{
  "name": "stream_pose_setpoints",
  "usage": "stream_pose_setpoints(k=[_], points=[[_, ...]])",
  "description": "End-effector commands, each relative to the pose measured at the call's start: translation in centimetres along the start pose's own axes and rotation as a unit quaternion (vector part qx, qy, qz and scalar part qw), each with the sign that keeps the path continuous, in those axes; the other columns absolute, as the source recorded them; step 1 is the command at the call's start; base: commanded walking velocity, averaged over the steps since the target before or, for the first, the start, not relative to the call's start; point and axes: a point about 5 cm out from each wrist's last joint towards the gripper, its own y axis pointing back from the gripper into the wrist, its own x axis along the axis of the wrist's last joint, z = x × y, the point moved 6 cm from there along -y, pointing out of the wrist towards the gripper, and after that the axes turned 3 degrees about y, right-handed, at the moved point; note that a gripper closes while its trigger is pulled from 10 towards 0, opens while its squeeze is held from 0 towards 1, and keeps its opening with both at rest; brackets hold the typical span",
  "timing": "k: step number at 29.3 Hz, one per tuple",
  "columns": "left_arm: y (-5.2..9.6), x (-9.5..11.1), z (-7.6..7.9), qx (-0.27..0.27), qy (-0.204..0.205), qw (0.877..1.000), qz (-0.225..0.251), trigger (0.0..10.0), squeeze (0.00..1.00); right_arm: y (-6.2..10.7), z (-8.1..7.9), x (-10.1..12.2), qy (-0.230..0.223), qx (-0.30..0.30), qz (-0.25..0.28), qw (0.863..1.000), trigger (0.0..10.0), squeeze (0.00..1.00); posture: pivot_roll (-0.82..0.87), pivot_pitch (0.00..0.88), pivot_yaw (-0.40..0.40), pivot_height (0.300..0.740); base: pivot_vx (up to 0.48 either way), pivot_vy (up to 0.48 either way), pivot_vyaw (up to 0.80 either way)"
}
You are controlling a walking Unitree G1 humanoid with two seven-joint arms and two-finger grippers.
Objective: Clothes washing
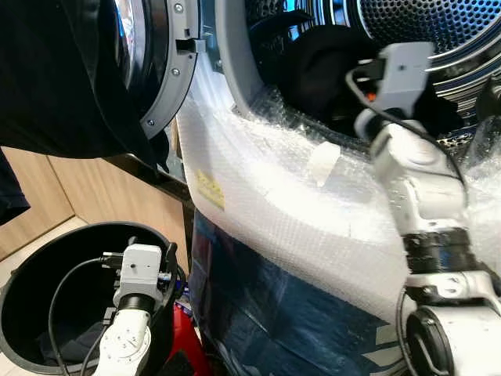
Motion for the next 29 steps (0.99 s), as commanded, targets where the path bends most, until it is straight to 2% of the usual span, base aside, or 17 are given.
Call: stream_pose_setpoints(k=[1, 3, 6, 9, 12, 14, 16, 17, 18, 19, 20, 21, 22, 23, 26, 27, 29], points=[[-0.1, 0.6, 0.5, -0.014, -0.008, 1.000, 0.008, 10.0, 0.00, 0.7, 0.4, 1.0, -0.001, 0.003, 0.017, 1.000, 10.0, 1.00, 0.09, 0.000, -0.076, 0.740, 0.000, 0.000, 0.00], [-0.2, 0.6, 0.6, -0.017, -0.008, 1.000, 0.009, 10.0, 0.00, 1.4, 0.1, 1.1, 0.001, 0.011, 0.015, 1.000, 10.0, 1.00, 0.09, 0.000, -0.075, 0.740, 0.000, 0.000, 0.00], [-0.3, 0.7, 0.5, -0.017, -0.008, 1.000, 0.010, 10.0, 0.00, 2.4, 0.8, 0.8, 0.019, -0.004, -0.003, 1.000, 10.0, 1.00, 0.08, 0.000, -0.073, 0.740, 0.000, 0.000, 0.00], [-0.4, 0.7, 0.6, -0.018, -0.008, 1.000, 0.010, 10.0, 0.00, 2.5, 0.3, 0.9, 0.012, 0.006, 0.003, 1.000, 10.0, 1.00, 0.08, 0.000, -0.073, 0.740, 0.000, 0.000, 0.00], [-0.5, 0.8, 0.9, -0.022, -0.007, 1.000, 0.011, 10.0, 0.00, 2.0, -2.6, 1.4, 0.007, 0.077, 0.024, 0.997, 10.0, 1.00, 0.08, 0.000, -0.071, 0.740, 0.000, 0.000, 0.00], [-0.5, 1.2, 1.0, -0.021, -0.006, 1.000, 0.015, 10.0, 0.00, 1.3, -5.1, 3.5, 0.008, 0.132, 0.071, 0.989, 10.0, 1.00, 0.10, 0.000, -0.077, 0.740, 0.000, 0.000, 0.00], [-0.5, 1.3, 1.0, -0.020, -0.005, 1.000, 0.016, 10.0, 0.00, 1.1, -5.6, 4.1, 0.007, 0.148, 0.080, 0.986, 10.0, 1.00, 0.11, 0.000, -0.081, 0.740, 0.000, 0.000, 0.00], [-0.5, 1.3, 0.9, -0.019, -0.005, 1.000, 0.016, 10.0, 0.00, 0.9, -6.0, 4.5, 0.003, 0.160, 0.086, 0.983, 10.0, 0.20, 0.11, 0.000, -0.084, 0.740, 0.000, 0.000, 0.00], [-0.4, 1.3, 0.9, -0.018, -0.005, 1.000, 0.016, 10.0, 0.00, 0.6, -6.7, 5.0, -0.007, 0.185, 0.093, 0.978, 10.0, 0.00, 0.11, 0.002, -0.086, 0.740, 0.000, 0.000, 0.00], [-0.4, 1.3, 0.9, -0.018, -0.005, 1.000, 0.016, 10.0, 0.00, 0.6, -6.7, 5.0, -0.007, 0.185, 0.093, 0.978, 10.0, 0.00, 0.11, 0.002, -0.086, 0.740, 0.000, 0.000, 0.00], [-0.3, 1.3, 0.8, -0.016, -0.005, 1.000, 0.015, 10.0, 0.00, 0.5, -7.2, 5.3, -0.008, 0.203, 0.097, 0.974, 10.0, 0.00, 0.11, 0.004, -0.085, 0.740, 0.000, 0.000, 0.00], [-0.4, 1.2, 0.8, -0.014, -0.005, 1.000, 0.014, 10.0, 0.00, 0.2, -8.4, 5.4, -0.012, 0.251, 0.092, 0.963, 10.0, 0.00, 0.11, 0.003, -0.086, 0.740, 0.000, 0.000, 0.00], [-0.4, 1.2, 0.8, -0.014, -0.005, 1.000, 0.014, 10.0, 0.00, 0.2, -8.4, 5.4, -0.012, 0.251, 0.092, 0.963, 10.0, 0.00, 0.11, 0.003, -0.086, 0.740, 0.000, 0.000, 0.00], [-0.5, 1.2, 0.8, -0.014, -0.006, 1.000, 0.014, 10.0, 0.00, 0.3, -9.8, 5.7, 0.008, 0.311, 0.104, 0.945, 10.0, 0.00, 0.12, 0.006, -0.090, 0.740, 0.000, 0.000, 0.00], [-0.6, 1.3, 0.9, -0.014, -0.005, 1.000, 0.016, 10.0, 0.00, -0.2, -9.9, 5.7, 0.020, 0.333, 0.104, 0.937, 10.0, 0.00, 0.13, 0.004, -0.100, 0.740, 0.000, 0.000, 0.00], [-0.7, 1.6, 0.8, -0.009, -0.003, 1.000, 0.020, 10.0, 0.00, -2.4, -7.9, 5.3, 0.017, 0.277, 0.074, 0.958, 10.0, 0.00, 0.13, 0.005, -0.106, 0.740, 0.000, 0.000, 0.00], [-0.8, 1.6, 0.6, -0.003, -0.001, 1.000, 0.018, 10.0, 0.00, -4.3, -5.5, 5.2, 0.042, 0.203, 0.050, 0.977, 10.0, 0.00, 0.14, 0.011, -0.102, 0.740, 0.000, 0.000, 0.00]])
